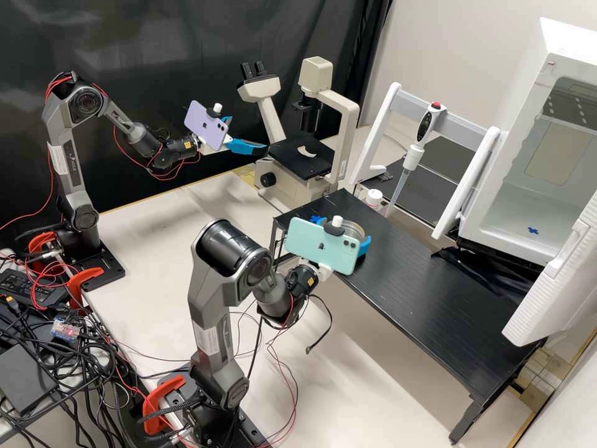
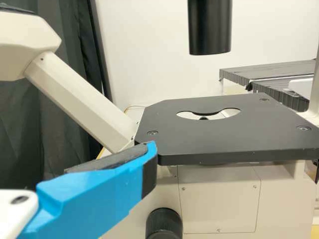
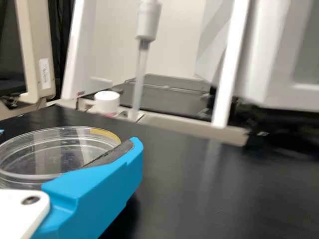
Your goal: Move the petri dish to the incubator
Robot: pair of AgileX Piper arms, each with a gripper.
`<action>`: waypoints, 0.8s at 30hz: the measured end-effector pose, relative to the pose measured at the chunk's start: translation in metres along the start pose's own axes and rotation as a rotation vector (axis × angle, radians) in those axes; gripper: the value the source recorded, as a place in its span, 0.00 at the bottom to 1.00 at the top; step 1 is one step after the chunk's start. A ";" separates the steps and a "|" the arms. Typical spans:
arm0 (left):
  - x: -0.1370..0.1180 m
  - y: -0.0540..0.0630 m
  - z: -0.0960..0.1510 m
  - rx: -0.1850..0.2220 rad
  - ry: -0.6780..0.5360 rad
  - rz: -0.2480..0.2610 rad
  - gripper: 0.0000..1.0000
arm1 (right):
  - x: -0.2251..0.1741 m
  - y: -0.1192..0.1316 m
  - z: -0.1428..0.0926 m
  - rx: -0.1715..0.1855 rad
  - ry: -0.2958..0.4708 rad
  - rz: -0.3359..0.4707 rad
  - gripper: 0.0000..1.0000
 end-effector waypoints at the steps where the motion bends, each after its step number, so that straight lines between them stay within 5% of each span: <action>1: 0.000 0.000 0.000 0.000 0.000 0.000 1.00 | -0.002 0.006 0.004 0.000 -0.011 0.016 0.00; 4: 0.000 0.000 0.000 0.000 0.000 0.000 1.00 | -0.007 0.029 0.019 0.032 -0.062 0.117 0.00; 12: 0.000 0.000 0.000 0.000 0.000 0.000 1.00 | 0.020 0.094 0.044 0.014 -0.096 0.305 0.00; 24: 0.000 0.000 0.000 0.000 0.000 0.000 1.00 | 0.096 0.161 0.074 0.013 -0.256 0.324 0.00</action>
